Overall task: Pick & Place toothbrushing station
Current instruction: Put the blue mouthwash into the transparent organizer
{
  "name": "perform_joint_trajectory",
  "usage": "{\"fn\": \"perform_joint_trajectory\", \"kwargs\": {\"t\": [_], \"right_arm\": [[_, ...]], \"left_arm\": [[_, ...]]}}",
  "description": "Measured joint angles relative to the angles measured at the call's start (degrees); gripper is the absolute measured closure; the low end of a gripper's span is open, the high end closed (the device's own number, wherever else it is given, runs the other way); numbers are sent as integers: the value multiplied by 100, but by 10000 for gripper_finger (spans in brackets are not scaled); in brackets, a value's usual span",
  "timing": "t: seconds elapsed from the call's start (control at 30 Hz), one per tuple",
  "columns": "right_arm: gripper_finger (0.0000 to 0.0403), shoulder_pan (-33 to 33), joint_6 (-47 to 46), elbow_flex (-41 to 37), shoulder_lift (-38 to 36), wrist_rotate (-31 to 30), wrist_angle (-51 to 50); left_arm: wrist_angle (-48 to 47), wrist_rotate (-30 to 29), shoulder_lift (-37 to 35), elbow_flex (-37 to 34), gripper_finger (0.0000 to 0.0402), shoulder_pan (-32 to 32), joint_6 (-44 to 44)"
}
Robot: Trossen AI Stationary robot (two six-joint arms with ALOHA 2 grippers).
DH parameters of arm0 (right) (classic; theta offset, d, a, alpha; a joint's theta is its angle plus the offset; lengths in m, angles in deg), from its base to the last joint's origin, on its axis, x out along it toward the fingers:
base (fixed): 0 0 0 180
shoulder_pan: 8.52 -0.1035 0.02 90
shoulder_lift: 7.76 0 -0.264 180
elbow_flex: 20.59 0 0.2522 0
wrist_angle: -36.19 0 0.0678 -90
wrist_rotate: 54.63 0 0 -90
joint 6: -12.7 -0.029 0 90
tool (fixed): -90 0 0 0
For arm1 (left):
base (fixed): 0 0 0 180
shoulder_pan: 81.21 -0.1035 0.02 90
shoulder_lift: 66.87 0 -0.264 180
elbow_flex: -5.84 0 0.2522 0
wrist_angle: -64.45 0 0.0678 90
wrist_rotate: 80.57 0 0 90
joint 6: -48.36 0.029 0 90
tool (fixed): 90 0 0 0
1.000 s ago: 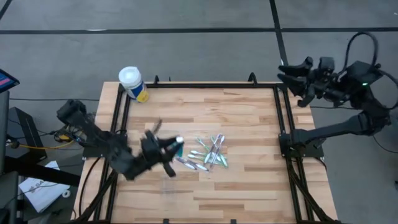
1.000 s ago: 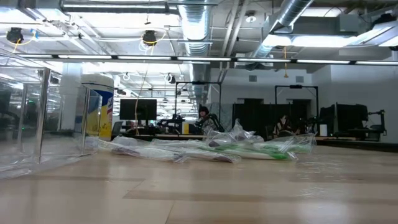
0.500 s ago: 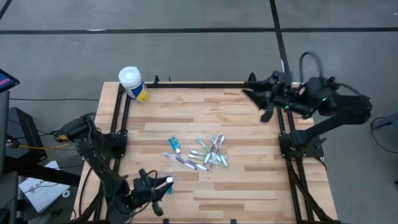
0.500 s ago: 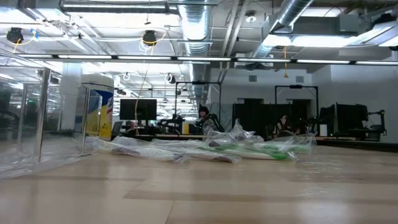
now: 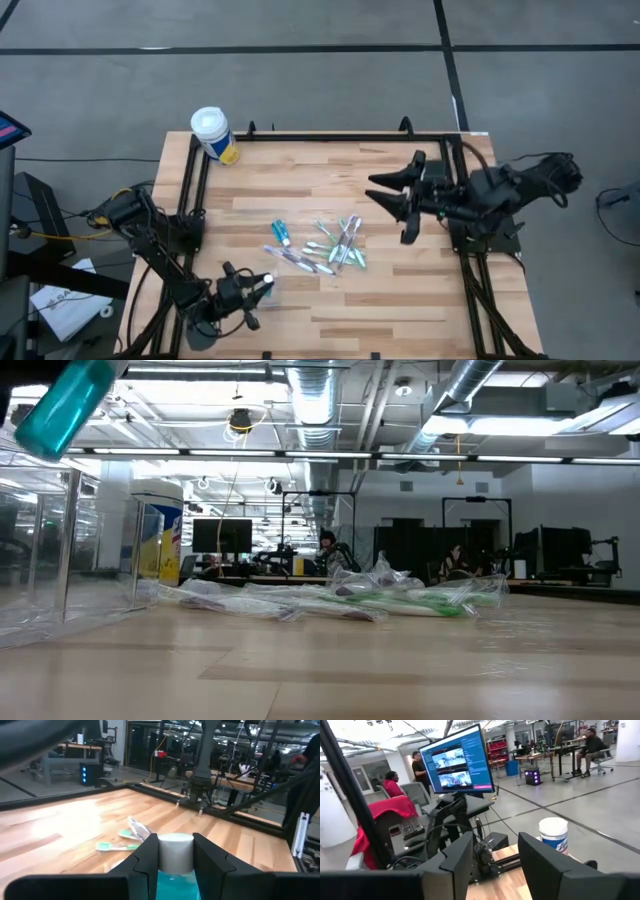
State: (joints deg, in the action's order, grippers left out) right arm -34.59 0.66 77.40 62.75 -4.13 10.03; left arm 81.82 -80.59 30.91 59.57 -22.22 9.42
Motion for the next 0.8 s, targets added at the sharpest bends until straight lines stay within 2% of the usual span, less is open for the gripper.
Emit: {"fn": "perform_joint_trajectory", "kwargs": {"t": [0.27, 0.53, 0.7, 0.8], "right_arm": [[252, -395, 302, 2, 149, -311, 475], [254, -456, 491, 4, 185, -410, 575], [249, -457, 502, 4, 187, -406, 566], [245, -463, 515, 4, 187, -401, 562]], "left_arm": [[-4, -1, 0, -469, 320, 26, -515], [21, 3, -2, -675, 314, 74, -974], [83, 23, -2, -607, 210, 74, -994], [114, 216, -2, -558, 162, 74, -992]]}}
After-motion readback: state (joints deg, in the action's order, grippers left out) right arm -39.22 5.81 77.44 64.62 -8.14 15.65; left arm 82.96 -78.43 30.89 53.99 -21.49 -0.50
